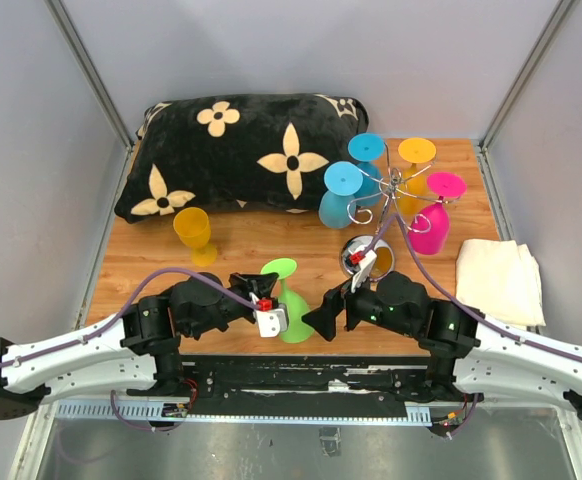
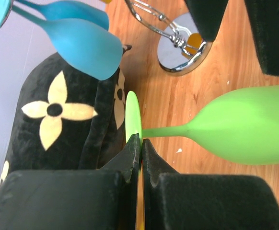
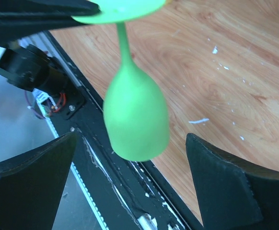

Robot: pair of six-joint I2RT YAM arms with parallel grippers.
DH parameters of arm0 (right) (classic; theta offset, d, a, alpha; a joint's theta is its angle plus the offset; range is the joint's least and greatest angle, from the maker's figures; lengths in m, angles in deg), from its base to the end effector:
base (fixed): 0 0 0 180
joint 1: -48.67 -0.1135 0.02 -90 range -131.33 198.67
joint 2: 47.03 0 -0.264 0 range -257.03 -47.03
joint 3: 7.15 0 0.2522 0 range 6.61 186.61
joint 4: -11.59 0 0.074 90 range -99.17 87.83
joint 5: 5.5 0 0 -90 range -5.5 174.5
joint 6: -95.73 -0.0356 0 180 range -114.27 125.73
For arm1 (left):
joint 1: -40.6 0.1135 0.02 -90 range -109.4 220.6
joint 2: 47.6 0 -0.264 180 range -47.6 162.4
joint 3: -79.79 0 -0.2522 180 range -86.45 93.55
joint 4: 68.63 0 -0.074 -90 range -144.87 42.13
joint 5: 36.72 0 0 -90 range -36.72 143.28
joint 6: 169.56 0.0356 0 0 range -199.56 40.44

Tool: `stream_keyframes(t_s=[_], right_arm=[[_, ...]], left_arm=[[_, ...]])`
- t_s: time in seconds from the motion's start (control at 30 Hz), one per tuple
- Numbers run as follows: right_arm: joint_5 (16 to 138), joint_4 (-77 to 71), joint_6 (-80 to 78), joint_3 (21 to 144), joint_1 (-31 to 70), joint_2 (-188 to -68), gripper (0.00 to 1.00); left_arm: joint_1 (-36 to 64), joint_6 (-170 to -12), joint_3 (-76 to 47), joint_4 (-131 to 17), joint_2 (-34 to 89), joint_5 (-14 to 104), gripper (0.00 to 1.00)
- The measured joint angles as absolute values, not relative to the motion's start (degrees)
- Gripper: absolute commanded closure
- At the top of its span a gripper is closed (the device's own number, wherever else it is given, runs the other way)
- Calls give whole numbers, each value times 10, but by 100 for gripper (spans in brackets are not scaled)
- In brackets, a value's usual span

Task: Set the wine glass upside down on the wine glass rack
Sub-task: Turn the wine glass upside down at the wine rack.

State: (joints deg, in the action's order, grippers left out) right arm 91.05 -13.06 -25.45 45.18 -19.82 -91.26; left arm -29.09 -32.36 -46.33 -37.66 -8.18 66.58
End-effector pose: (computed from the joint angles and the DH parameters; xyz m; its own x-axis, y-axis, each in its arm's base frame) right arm 0.0717 0.1710 0.3020 -0.5471 0.0145 -0.8369 -0.7024 0.5359 0.4685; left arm 0.0648 -0.1514 0.3132 0.5465 0.5807 -0.6035 0.6405 0.1745 0.7479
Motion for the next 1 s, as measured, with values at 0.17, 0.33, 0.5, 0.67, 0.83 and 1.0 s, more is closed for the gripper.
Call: stream_keyframes(t_s=[0.17,0.33,0.5,0.67,0.83,1.0], right_arm=[[893,-78,-244,426,-198,-897,12],[886,-35,-238,397,-198,-902,19],[884,26,-239,372,-198,-905,27],[882,63,-240,359,-198,-906,38],[891,91,-241,352,-198,-908,48],[909,113,-242,343,-198,-910,56]], left_arm=[[-291,-318,-463,-401,-69,629,99],[-294,-308,-463,-428,-69,594,100],[-294,-301,-463,-451,-58,572,100],[-297,-296,-463,-458,-39,565,100],[-297,-295,-463,-463,-39,562,99],[-297,-294,-463,-465,-39,561,99]])
